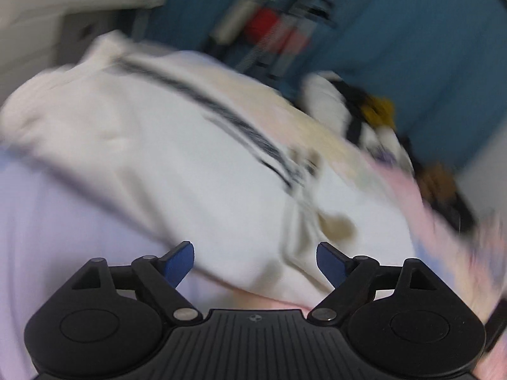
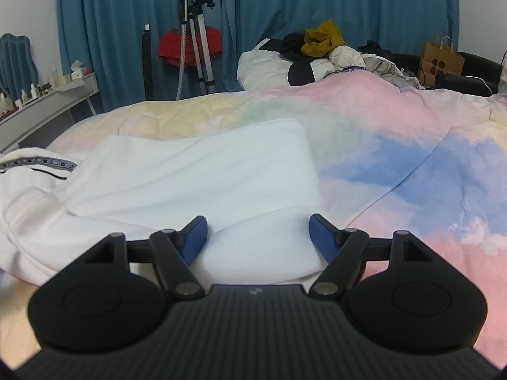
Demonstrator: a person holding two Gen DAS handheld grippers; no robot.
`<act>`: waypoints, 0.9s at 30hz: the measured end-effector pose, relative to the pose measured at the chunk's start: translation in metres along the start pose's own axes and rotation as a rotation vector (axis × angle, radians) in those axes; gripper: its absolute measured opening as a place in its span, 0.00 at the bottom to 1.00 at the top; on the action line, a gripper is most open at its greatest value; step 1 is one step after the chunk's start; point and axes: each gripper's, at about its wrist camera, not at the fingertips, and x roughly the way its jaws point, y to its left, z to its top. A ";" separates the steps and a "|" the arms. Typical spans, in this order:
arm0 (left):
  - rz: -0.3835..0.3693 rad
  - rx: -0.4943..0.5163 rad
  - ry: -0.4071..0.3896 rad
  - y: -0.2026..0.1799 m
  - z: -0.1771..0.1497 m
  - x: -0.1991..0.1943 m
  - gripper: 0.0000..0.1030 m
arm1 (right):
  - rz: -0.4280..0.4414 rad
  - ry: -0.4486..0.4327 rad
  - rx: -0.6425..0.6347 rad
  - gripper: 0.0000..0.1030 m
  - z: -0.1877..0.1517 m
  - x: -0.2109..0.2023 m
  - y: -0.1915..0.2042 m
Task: Fold clothes
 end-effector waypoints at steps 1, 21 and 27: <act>0.016 -0.086 0.000 0.013 0.004 -0.002 0.88 | -0.001 -0.004 0.001 0.72 0.000 -0.001 0.000; 0.041 -0.553 -0.307 0.127 0.089 0.044 0.73 | 0.257 -0.155 -0.161 0.70 0.000 -0.012 0.064; 0.127 -0.416 -0.362 0.112 0.098 0.049 0.53 | 0.266 -0.027 -0.131 0.70 -0.011 0.018 0.076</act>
